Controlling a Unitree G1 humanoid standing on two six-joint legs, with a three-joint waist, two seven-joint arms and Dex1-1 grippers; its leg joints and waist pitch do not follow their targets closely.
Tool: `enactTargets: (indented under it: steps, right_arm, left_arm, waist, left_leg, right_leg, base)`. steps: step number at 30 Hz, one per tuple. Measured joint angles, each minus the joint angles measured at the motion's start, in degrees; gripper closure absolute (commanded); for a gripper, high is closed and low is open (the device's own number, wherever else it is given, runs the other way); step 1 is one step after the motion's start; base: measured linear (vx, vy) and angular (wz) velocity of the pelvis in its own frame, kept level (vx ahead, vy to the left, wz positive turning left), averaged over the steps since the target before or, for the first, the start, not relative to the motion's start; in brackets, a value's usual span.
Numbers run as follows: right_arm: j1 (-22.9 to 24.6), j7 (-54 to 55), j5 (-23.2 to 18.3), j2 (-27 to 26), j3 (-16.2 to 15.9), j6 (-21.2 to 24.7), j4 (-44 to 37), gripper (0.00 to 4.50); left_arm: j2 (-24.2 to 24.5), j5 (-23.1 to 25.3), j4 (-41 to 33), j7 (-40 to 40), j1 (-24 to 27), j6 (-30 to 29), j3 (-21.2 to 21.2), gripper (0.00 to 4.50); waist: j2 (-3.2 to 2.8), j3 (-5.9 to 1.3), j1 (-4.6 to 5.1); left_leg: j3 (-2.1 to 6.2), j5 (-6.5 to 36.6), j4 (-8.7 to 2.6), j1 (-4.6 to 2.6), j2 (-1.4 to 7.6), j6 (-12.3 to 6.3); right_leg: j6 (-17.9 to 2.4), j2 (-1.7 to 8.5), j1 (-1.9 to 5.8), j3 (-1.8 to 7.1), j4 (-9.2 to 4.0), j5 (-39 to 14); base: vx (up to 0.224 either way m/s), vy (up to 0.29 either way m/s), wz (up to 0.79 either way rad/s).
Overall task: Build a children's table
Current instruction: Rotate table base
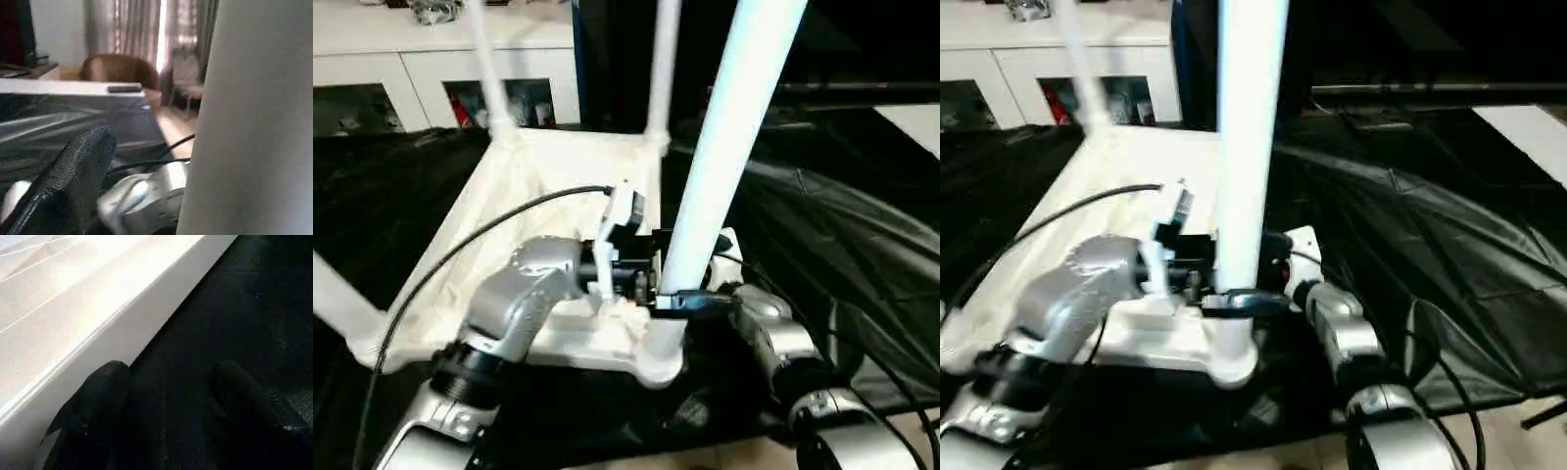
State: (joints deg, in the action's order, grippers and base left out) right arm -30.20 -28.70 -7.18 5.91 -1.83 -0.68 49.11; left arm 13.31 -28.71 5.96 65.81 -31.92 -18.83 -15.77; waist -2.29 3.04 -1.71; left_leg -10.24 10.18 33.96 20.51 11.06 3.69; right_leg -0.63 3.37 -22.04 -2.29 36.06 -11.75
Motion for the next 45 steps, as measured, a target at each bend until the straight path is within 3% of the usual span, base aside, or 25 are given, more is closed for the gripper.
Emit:
enactTargets:
  steps: [6,10,13,16,23,34,45]
  right_arm:
    - [5.1,-5.3,-1.2,6.0,0.0,1.6,-9.7,1.34]
    - [10.7,-13.2,-2.4,12.5,-1.1,5.6,-23.2,1.34]
    - [13.2,-16.4,-2.5,16.4,-1.1,8.0,-27.1,1.34]
    - [17.1,-22.1,-3.5,21.6,-3.3,12.0,-34.6,1.34]
    - [21.0,-28.9,-5.8,28.1,-5.2,19.2,-46.6,1.34]
    - [22.6,-31.3,-7.8,31.7,-5.6,25.7,-55.4,1.34]
    - [22.7,-30.2,-7.1,32.5,-5.7,26.5,-55.7,1.34]
  left_arm:
    - [5.6,2.9,0.7,1.9,1.9,3.6,0.2,0.03]
    - [10.0,6.2,1.4,3.9,4.9,7.5,0.0,0.03]
    - [13.4,7.6,2.9,5.4,6.5,7.7,0.1,0.03]
    - [16.5,11.0,4.1,9.2,6.7,8.6,-3.9,0.21]
    - [15.6,21.5,12.8,5.6,4.2,15.2,-8.3,0.74]
    - [15.6,22.6,13.2,6.4,3.2,14.2,-8.8,1.68]
    - [17.0,23.5,7.3,3.9,6.9,12.7,-7.6,2.23]
  waist:
    - [0.01,0.06,-0.2]
    - [0.22,0.14,-0.53]
    - [0.33,0.21,-0.58]
    - [0.35,0.22,-0.96]
    - [0.38,0.24,-1.68]
    - [0.16,0.09,-1.61]
    - [0.22,0.08,-1.68]
  left_leg:
    - [0.1,0.0,-0.03,-0.01,-0.03,0.01]
    - [0.1,0.0,-0.03,0.02,-0.06,0.0]
    - [0.1,0.0,-0.03,0.06,-0.06,0.0]
    - [0.09,0.0,-0.09,0.11,-0.06,0.0]
    - [0.11,0.0,-0.08,0.37,-0.06,-0.04]
    - [0.12,0.0,-0.08,0.42,-0.05,-0.06]
    - [0.13,0.0,-0.1,0.47,-0.06,-0.08]
  right_leg:
    - [0.0,-0.01,-0.01,-0.01,0.04,0.0]
    - [0.2,0.01,0.02,0.03,-0.03,-0.1]
    - [0.3,0.01,-0.02,0.03,-0.04,-0.2]
    - [0.4,0.01,0.0,0.03,-0.19,-0.2]
    - [0.2,0.01,-0.06,0.01,-0.38,-0.1]
    - [0.2,0.02,-0.07,-0.03,-0.46,-0.1]
    - [0.2,0.04,-0.07,-0.06,-0.56,-0.1]
  base:
    - [0.0,0.0,0.0]
    - [0.0,0.0,0.0]
    - [0.0,0.0,0.0]
    - [0.0,0.0,0.0]
    - [0.0,0.0,0.0]
    - [0.0,0.0,0.0]
    - [0.0,0.0,0.0]
